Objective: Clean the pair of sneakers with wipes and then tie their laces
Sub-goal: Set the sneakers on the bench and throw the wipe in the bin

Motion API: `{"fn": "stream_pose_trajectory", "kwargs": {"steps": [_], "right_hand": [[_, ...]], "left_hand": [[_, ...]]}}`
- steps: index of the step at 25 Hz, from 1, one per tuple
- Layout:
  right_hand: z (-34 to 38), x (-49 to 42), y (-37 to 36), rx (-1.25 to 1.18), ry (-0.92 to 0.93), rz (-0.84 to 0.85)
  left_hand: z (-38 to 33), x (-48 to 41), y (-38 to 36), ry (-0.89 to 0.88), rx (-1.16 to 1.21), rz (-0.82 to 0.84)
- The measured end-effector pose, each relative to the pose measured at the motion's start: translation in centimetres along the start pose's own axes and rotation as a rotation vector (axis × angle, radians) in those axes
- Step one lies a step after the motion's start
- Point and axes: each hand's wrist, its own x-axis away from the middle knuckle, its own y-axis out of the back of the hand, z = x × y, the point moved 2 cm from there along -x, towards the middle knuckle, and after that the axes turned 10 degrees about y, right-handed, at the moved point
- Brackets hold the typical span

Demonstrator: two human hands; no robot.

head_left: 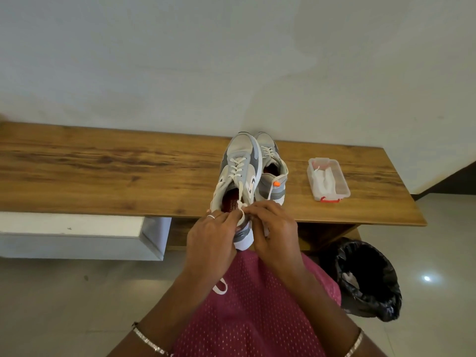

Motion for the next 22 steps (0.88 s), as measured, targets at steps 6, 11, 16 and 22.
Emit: {"fn": "stream_pose_trajectory", "kwargs": {"steps": [6,11,16,22], "right_hand": [[-3.5,-1.9,-2.7,0.169,0.111,0.019],[-6.4,-5.6,-5.4,0.119,0.026,0.055],[-7.3,-3.8,-6.0,-0.059,-0.075,0.162],[-9.8,-5.2,-7.2,-0.004,-0.205,0.231]], "left_hand": [[0.1,-1.8,-1.3,0.013,-0.020,-0.072],[1.3,-4.2,-3.3,0.084,-0.031,-0.077],[2.6,-6.6,-6.3,0.076,-0.043,-0.017],[2.2,-8.9,-9.1,0.101,-0.054,0.071]]}}
